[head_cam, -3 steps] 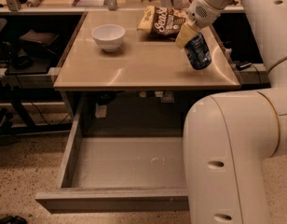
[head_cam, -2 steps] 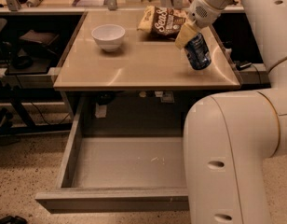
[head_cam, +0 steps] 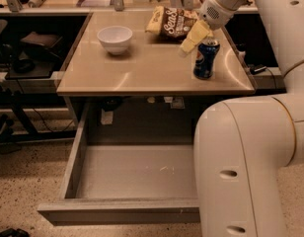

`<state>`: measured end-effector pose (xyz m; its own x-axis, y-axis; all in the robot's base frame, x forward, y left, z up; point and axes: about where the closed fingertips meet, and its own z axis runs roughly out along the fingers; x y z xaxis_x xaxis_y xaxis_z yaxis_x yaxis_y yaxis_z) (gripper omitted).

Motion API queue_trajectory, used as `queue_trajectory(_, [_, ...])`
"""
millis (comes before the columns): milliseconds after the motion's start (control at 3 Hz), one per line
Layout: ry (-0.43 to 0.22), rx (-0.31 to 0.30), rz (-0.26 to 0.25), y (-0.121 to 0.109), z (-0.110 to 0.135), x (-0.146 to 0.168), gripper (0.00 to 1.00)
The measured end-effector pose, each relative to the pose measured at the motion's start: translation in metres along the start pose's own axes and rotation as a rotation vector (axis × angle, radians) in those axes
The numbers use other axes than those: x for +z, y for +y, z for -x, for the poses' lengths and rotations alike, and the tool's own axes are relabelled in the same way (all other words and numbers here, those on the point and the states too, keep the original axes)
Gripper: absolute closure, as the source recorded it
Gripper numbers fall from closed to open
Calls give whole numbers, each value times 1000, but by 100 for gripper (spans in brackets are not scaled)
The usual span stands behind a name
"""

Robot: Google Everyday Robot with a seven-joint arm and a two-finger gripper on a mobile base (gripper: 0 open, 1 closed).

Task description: Pick pepsi can from top drawer and place on counter

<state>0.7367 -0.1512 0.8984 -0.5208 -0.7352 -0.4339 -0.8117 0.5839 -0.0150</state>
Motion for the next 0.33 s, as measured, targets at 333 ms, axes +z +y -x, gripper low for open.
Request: queue_trajectory(333, [0, 0, 0, 0, 0, 0, 0])
